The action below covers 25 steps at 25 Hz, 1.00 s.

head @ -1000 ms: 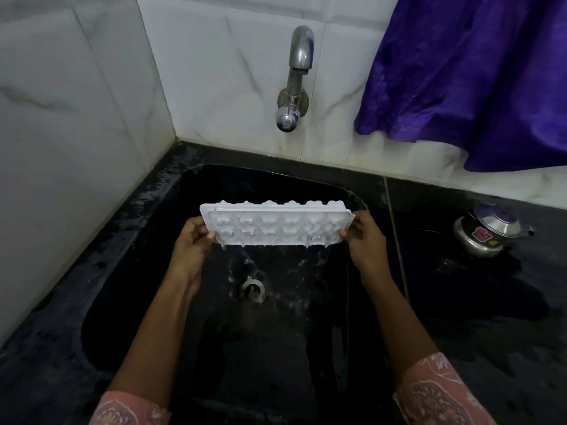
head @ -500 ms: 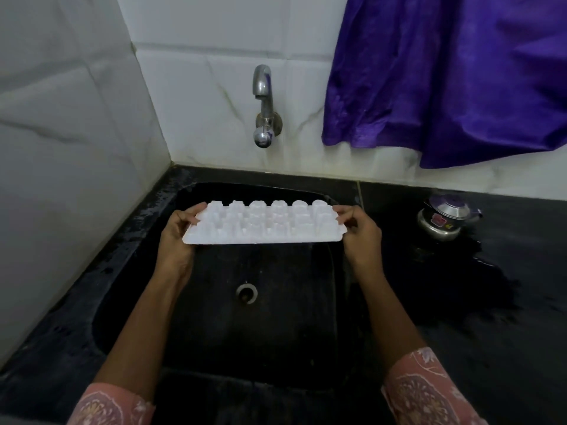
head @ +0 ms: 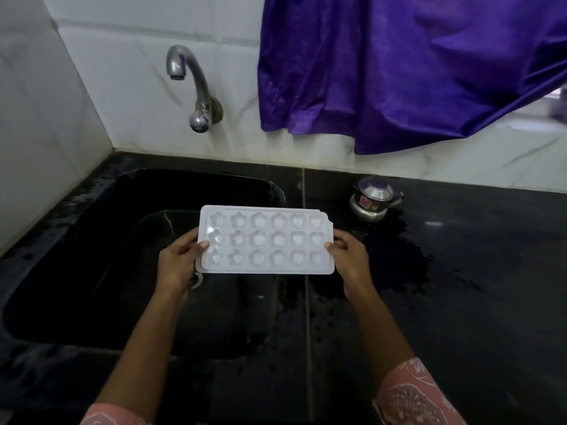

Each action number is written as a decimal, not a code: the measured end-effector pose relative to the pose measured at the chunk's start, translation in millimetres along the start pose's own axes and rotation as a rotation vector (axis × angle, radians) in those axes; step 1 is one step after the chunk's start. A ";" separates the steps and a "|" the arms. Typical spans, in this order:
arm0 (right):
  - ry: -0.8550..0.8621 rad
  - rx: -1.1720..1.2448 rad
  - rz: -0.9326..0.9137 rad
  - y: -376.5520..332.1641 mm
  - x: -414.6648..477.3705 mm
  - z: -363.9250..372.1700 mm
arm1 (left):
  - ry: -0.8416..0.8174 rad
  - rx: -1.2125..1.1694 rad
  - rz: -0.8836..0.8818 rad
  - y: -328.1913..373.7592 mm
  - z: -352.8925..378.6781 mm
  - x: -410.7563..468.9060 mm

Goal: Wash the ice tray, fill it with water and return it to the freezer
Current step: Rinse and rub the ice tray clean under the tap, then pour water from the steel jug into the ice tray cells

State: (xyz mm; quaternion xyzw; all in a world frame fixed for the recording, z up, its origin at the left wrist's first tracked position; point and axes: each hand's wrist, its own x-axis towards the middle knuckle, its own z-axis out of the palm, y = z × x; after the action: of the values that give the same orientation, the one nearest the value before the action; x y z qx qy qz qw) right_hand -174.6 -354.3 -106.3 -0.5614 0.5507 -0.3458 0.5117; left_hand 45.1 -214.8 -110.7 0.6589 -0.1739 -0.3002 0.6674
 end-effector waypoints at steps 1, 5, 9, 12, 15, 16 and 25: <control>0.017 -0.011 0.034 3.9 2.9 -13.5 | -0.010 0.010 -0.027 -6.0 14.6 -5.9; 0.086 -0.079 0.121 17.7 18.3 -65.6 | -0.025 0.019 -0.078 -30.3 71.6 -21.5; 0.105 -0.138 0.138 30.2 36.8 -107.1 | -0.053 0.033 -0.099 -50.3 111.1 -22.3; 0.094 -0.191 0.163 35.7 52.5 -128.0 | -0.069 0.078 -0.116 -56.3 132.5 -20.3; 0.064 -0.223 0.171 39.9 65.1 -136.0 | -0.068 0.090 -0.104 -59.6 143.2 -21.0; 0.061 -0.235 0.174 40.8 68.3 -136.7 | -0.071 0.105 -0.100 -60.7 144.4 -20.1; -0.021 -0.264 0.227 51.2 81.1 -148.3 | -0.065 0.447 -0.034 -62.4 149.2 -14.2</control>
State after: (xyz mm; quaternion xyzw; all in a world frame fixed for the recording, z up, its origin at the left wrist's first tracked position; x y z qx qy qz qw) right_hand -316.8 -455.3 -134.4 -0.5616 0.6458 -0.2046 0.4752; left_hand -70.1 -318.4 -159.2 0.7832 -0.2465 -0.2867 0.4937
